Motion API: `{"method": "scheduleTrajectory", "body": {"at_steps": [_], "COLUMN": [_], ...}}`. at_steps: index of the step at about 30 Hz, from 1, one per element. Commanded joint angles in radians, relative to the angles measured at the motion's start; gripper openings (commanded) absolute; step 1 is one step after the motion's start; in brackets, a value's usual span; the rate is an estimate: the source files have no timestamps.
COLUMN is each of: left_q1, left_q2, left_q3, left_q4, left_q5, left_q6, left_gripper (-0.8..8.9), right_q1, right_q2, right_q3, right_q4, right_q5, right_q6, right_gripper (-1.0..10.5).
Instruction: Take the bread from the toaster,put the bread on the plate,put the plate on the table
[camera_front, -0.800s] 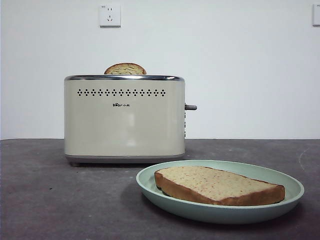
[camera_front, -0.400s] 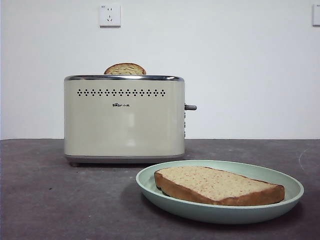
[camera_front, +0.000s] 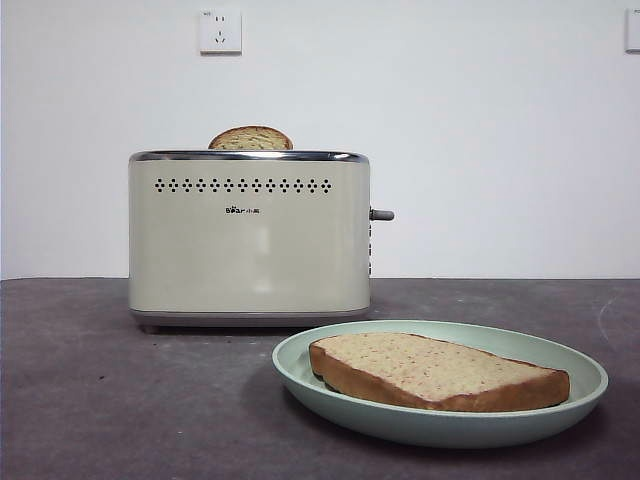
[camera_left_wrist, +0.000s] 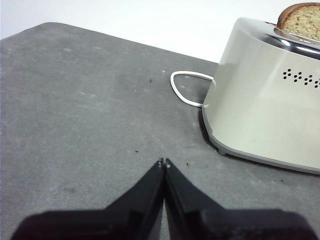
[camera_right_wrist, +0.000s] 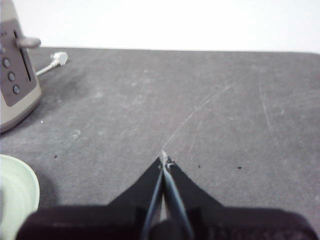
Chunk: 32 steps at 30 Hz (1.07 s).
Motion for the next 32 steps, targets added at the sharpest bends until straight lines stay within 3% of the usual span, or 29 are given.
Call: {"method": "scheduleTrajectory", "body": {"at_steps": [1,32], "left_q1": [0.003,0.003], "left_q2": [-0.001,-0.001], "left_q3": [-0.013,-0.013], "left_q4": [0.007,0.007], "left_q5": [-0.001,-0.001], "left_q6": [0.012,0.012], "left_gripper": [-0.04,-0.04], "right_q1": [-0.01,-0.025], "right_q2": [-0.002,-0.002], "right_q3": [-0.007,-0.007], "right_q4": [-0.008,-0.006], "right_q5": [-0.001,-0.001], "right_q6": [-0.008,-0.006], "right_gripper": [0.0,0.0]}}
